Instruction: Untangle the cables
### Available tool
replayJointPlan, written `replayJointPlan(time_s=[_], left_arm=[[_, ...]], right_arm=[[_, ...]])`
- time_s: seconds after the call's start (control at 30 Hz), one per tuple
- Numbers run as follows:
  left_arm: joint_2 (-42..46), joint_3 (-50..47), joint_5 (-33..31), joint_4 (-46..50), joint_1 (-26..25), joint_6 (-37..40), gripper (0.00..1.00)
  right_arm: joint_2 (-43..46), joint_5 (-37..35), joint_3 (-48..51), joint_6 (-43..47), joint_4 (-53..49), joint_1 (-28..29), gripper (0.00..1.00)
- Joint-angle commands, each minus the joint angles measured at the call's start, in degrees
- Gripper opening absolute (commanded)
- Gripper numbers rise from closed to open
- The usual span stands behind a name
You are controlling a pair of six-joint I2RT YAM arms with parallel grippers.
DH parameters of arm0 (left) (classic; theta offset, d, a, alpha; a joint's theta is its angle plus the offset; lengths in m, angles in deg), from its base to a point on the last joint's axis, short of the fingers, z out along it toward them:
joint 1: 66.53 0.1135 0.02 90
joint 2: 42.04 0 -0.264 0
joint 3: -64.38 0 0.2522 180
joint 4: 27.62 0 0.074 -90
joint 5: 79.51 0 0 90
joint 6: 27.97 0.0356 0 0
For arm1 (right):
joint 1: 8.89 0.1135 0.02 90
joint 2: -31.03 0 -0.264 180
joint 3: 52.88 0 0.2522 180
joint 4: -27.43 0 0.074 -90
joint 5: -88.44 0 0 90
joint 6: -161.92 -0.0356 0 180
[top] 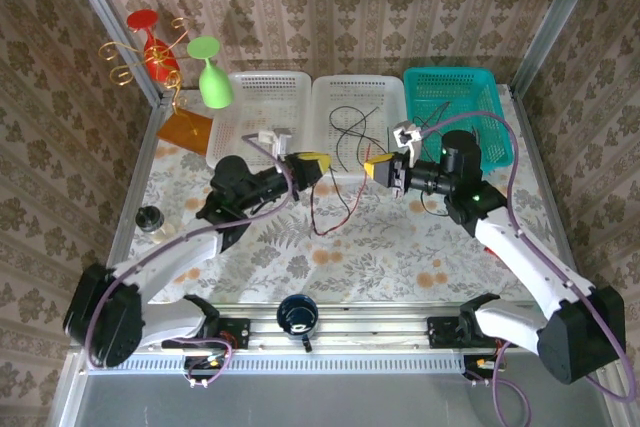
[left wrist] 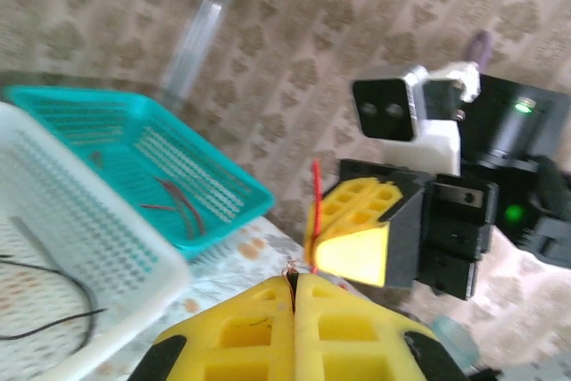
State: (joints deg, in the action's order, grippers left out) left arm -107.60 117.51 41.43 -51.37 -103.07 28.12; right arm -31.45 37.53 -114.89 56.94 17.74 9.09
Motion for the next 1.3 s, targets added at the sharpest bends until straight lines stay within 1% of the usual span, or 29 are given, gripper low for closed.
replayJointPlan(time_s=[0.0, 0.1, 0.13, 0.23, 0.27, 0.3, 0.47, 0.57, 0.67, 0.83, 1.1, 1.17, 1.27], left_arm=[[8.0, 1.4, -14.6, 12.4, 0.3, 10.8, 0.0], [14.8, 1.0, -26.2, 19.3, 0.1, 15.2, 0.0], [16.8, 0.6, -31.4, 21.5, 0.1, 15.7, 0.0], [21.8, -2.1, -45.3, 25.6, 0.2, 15.2, 0.0], [23.3, -3.4, -49.0, 26.5, 0.3, 15.1, 0.0], [24.7, -4.3, -51.3, 27.4, 0.2, 15.1, 0.0], [31.4, -6.8, -58.4, 31.0, 0.8, 18.1, 0.0], [34.1, -6.6, -59.1, 33.1, 2.1, 21.6, 0.0], [36.2, -7.0, -60.6, 34.2, 3.8, 22.4, 0.0], [37.9, -5.9, -65.9, 36.7, 6.5, 24.6, 0.0], [40.6, -6.2, -77.9, 36.2, 8.9, 28.9, 0.0], [42.3, -7.5, -81.2, 34.4, 9.1, 29.3, 0.0], [44.9, -9.5, -86.2, 31.5, 9.3, 30.3, 0.0]], right_arm=[[5.6, -14.4, 0.3, 1.1, -2.6, -0.3, 0.0], [9.1, -22.8, 0.4, 1.0, -4.3, -0.2, 0.0], [10.2, -26.3, 0.4, 1.0, -4.8, -0.3, 0.0], [13.6, -36.2, 0.4, 0.3, -7.1, -0.3, 0.0], [14.7, -39.5, 0.4, 0.1, -8.1, -0.3, 0.0], [15.7, -42.1, 0.5, 0.3, -8.8, -0.2, 0.0], [20.9, -54.5, 1.1, 2.7, -11.1, -0.4, 0.0], [23.7, -61.7, 1.7, 4.2, -10.8, -0.5, 0.0], [25.3, -67.2, 1.9, 6.1, -10.6, -0.9, 0.0], [26.9, -78.2, 2.2, 7.9, -9.9, -1.9, 0.0], [27.7, -88.1, 3.0, 8.9, -8.1, -5.1, 0.0], [27.1, -93.4, 3.6, 7.4, -8.0, -6.0, 0.0], [25.7, -99.8, 3.5, 3.8, -10.4, -7.7, 0.0]])
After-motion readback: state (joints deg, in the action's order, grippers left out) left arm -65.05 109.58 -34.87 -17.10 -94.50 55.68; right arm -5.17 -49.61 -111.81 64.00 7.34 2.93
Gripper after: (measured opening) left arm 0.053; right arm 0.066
